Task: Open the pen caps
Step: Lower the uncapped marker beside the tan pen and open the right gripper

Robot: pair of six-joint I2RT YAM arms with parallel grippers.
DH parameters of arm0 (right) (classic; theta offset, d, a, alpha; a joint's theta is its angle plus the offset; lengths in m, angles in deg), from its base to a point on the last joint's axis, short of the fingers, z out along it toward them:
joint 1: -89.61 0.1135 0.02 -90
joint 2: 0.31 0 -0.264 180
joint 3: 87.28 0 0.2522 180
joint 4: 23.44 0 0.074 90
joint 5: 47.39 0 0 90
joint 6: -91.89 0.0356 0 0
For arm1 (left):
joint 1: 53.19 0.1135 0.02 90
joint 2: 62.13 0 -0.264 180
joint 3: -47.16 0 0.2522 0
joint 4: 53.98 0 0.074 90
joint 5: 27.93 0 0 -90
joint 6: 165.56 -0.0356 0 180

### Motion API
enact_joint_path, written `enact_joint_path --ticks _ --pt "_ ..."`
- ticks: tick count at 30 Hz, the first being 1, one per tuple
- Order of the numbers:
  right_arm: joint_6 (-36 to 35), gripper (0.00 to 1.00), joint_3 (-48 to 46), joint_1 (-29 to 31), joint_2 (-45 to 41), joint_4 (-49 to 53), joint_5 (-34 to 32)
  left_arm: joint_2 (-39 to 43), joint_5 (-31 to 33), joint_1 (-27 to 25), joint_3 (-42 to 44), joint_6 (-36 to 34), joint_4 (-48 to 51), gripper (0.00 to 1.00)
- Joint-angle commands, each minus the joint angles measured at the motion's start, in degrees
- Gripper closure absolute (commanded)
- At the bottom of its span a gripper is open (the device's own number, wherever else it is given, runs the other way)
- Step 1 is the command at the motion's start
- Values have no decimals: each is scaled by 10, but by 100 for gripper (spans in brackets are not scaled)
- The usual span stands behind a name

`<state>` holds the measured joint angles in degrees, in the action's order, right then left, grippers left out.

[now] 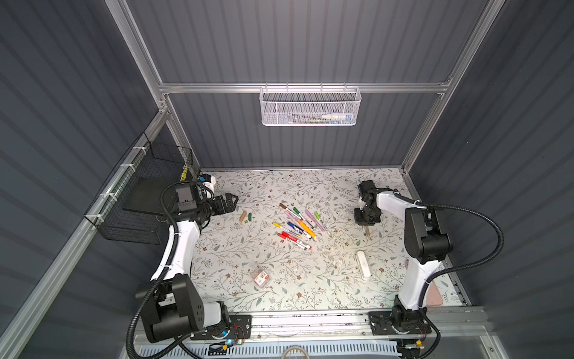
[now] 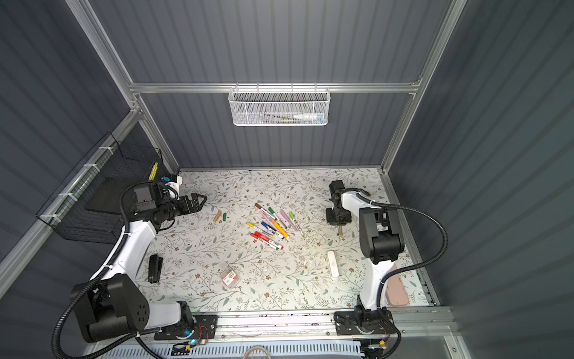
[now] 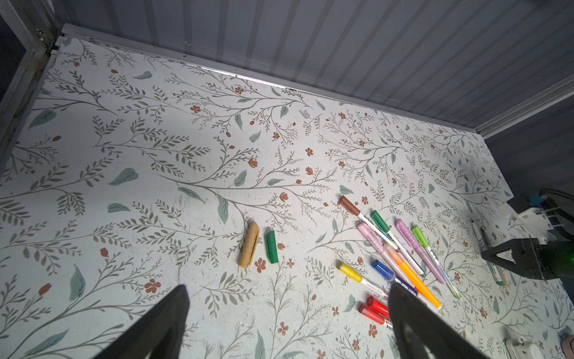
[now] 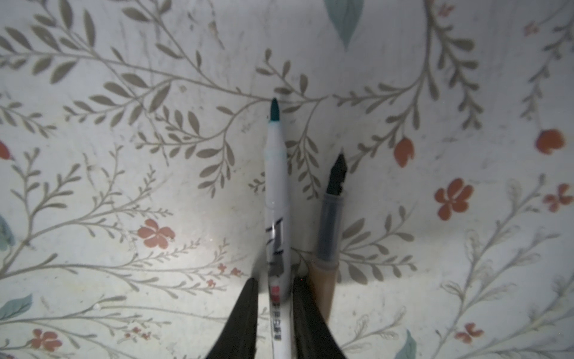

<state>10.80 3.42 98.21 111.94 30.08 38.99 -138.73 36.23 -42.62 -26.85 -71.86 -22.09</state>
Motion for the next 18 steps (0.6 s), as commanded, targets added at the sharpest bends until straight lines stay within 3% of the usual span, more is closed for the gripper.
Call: enact_joint_path --ticks 1,9,18 --pt "3 76 16 1 -44 32 -8 9 -17 3 4 6 -1 0" --pt "28 69 5 17 -134 11 59 4 -18 4 5 -4 -1 0" --pt "44 57 29 63 -111 0 77 -1 -21 17 4 2 2 0"
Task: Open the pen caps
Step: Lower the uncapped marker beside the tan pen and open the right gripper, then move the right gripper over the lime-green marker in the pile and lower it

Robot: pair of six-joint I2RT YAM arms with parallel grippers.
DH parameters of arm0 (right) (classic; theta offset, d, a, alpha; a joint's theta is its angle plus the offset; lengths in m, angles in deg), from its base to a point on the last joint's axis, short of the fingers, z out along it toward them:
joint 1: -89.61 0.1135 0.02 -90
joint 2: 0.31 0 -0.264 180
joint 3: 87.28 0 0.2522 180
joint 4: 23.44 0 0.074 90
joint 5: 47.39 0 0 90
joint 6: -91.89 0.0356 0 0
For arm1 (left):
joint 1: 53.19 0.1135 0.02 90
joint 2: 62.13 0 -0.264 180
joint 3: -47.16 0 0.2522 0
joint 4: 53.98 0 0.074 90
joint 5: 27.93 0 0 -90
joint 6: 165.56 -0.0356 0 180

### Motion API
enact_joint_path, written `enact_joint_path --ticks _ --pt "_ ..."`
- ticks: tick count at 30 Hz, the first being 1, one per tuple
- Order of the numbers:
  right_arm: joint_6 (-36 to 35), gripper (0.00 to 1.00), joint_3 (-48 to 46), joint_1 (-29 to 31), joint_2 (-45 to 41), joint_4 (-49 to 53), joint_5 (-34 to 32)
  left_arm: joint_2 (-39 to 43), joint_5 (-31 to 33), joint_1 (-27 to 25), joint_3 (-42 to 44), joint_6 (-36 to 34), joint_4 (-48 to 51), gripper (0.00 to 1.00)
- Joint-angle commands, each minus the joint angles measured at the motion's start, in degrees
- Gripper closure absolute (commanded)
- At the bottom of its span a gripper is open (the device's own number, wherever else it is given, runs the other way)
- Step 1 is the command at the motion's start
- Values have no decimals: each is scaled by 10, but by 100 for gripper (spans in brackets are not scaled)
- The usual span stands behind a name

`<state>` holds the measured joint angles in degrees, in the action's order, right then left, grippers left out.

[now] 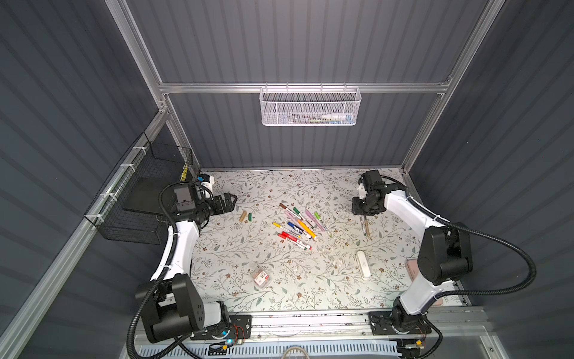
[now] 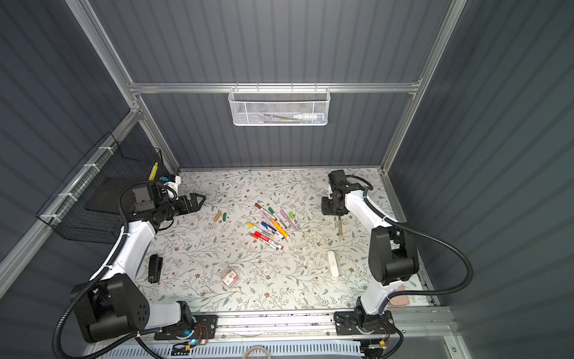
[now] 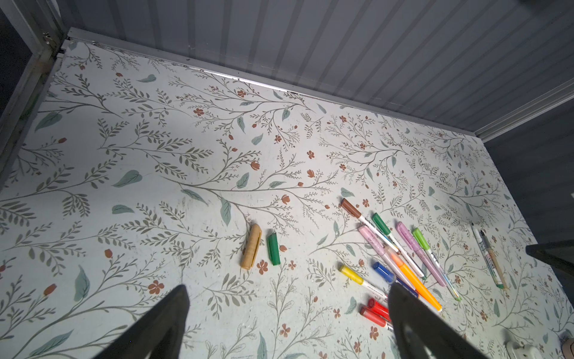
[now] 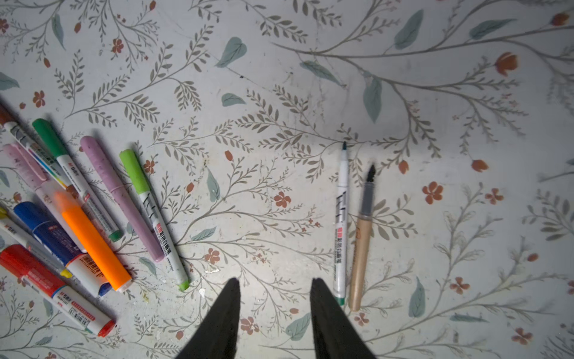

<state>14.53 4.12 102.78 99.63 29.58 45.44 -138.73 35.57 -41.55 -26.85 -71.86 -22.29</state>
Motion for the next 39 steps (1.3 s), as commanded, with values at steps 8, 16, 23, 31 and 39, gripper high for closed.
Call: enact_joint_path --ticks 8,16,23,31,39 --pt "-12 54 65 69 63 16 8 6 -16 15 1 5 5 0" --pt "-33 59 111 102 126 39 -6 13 -17 24 5 8 0 0" --pt "-28 61 132 124 165 27 17 6 -19 29 1 12 1 0" --pt "-33 65 154 147 199 35 16 9 -21 33 9 17 -7 0" --pt "-28 67 142 153 214 33 12 5 -22 34 4 19 -7 0"
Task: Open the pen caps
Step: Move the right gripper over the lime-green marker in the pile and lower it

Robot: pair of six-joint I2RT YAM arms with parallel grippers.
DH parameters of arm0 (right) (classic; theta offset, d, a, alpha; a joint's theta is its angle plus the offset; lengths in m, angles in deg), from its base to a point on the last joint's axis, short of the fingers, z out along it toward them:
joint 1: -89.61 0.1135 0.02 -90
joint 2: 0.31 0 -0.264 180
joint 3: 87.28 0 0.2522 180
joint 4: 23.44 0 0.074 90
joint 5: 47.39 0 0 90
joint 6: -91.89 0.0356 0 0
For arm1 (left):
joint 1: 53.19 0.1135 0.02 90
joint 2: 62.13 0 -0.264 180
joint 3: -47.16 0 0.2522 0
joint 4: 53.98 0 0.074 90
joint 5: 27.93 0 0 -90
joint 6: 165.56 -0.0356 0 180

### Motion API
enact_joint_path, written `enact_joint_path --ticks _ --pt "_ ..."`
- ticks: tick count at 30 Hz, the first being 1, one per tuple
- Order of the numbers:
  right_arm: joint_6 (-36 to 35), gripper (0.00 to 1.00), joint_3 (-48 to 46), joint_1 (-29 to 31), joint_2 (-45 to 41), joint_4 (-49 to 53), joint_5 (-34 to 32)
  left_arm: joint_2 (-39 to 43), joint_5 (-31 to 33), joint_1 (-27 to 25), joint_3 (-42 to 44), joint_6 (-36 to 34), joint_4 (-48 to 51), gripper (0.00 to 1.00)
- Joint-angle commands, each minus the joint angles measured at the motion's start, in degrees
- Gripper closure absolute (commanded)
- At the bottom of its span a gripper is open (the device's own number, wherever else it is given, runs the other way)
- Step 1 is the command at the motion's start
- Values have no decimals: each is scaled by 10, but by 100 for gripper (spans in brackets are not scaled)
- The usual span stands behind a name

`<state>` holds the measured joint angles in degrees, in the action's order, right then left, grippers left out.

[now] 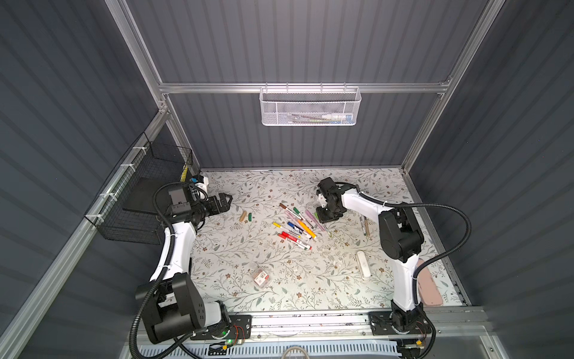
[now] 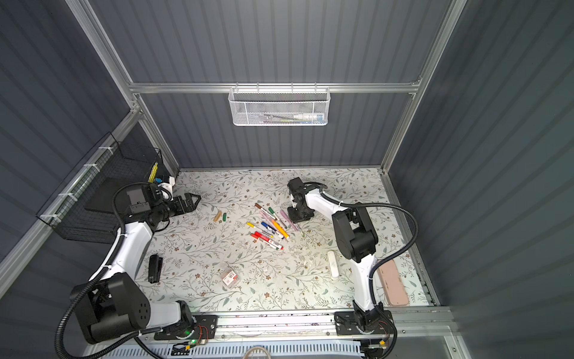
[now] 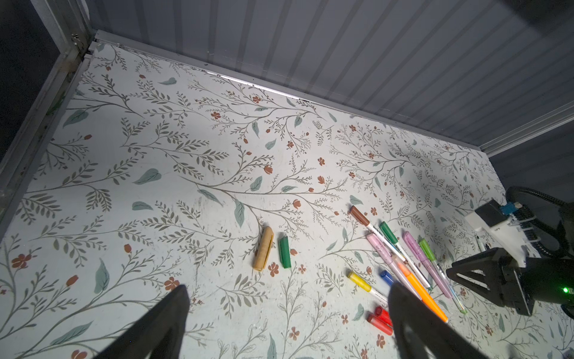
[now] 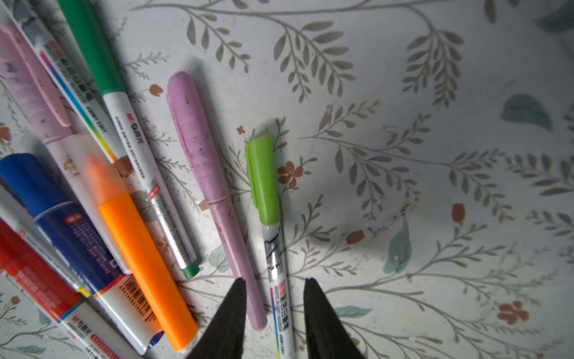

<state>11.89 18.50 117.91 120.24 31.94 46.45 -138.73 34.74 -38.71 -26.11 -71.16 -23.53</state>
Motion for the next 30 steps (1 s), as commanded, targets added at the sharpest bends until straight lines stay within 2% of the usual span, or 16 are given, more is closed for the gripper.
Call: enact_joint_path --ticks 1,13,21,30 --pt "-3 67 -1 1 11 10 -1 5 -14 5 -1 12 2 0" --pt "1 73 -10 11 30 30 -29 2 -14 5 -10 11 14 0" --pt "-7 77 -33 14 37 27 -90 1 -15 5 -14 13 15 0" --pt "-23 94 -44 4 7 8 -112 2 -21 6 -13 10 9 0"
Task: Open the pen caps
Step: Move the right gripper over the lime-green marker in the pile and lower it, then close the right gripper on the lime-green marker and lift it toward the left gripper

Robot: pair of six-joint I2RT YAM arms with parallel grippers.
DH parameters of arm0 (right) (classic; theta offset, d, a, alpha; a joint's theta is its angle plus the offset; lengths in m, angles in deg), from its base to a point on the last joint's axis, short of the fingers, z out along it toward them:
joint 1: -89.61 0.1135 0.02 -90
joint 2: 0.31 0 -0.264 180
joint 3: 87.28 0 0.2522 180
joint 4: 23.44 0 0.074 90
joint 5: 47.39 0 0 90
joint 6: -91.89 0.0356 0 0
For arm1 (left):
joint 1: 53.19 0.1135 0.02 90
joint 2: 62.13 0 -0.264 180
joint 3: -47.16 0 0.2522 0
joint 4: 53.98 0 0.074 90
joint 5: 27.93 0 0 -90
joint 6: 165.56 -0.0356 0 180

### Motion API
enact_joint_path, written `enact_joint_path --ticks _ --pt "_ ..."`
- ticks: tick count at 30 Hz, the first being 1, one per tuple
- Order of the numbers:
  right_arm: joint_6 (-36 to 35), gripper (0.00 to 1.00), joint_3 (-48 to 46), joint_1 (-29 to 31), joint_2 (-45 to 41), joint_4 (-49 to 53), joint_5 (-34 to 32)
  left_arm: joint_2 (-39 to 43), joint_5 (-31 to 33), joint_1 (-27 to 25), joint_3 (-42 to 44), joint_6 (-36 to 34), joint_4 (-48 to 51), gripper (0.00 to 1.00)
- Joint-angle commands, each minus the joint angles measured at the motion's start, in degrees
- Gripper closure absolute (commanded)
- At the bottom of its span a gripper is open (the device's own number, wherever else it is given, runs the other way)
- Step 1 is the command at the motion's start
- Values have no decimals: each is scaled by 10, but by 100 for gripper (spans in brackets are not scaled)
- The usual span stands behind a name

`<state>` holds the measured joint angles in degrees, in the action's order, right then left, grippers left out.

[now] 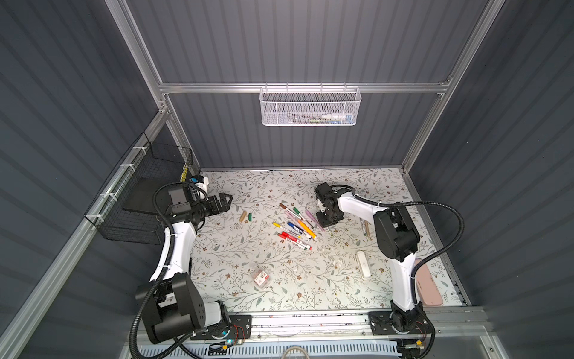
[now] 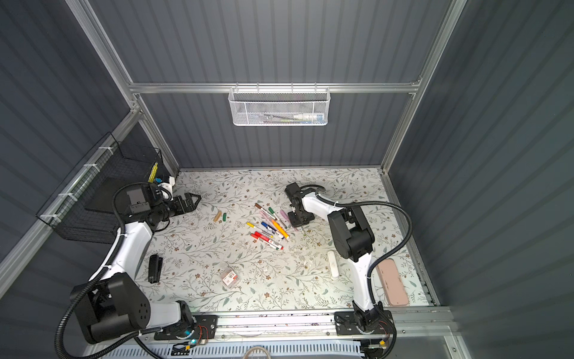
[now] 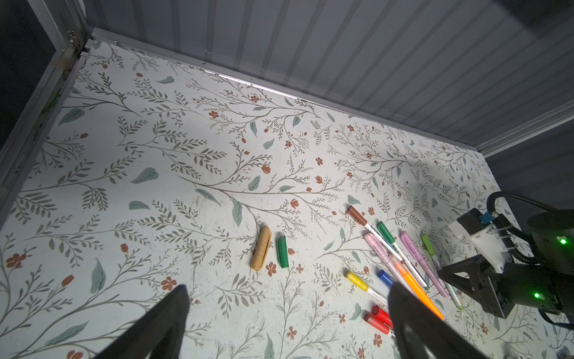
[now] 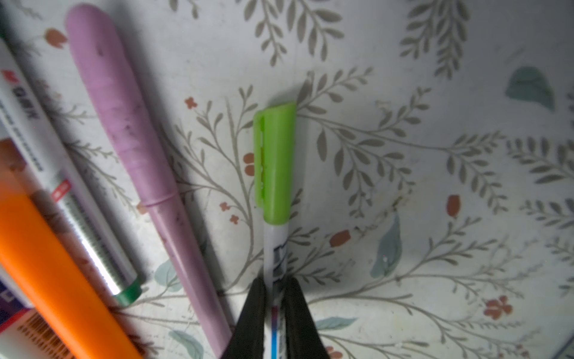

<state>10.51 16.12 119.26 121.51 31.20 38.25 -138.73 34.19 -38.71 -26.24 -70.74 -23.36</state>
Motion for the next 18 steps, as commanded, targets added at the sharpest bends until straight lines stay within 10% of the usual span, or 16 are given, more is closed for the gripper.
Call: enact_joint_path --ticks 1,13,18 --pt "-10 95 -19 -15 -13 18 -37 1 -26 6 -12 5 6 0" --pt "1 100 -66 -13 -175 -58 73 -18 -227 5 -50 83 -40 0" --pt "57 100 -85 -1 -209 -125 133 -31 -293 -3 -56 236 -150 0"
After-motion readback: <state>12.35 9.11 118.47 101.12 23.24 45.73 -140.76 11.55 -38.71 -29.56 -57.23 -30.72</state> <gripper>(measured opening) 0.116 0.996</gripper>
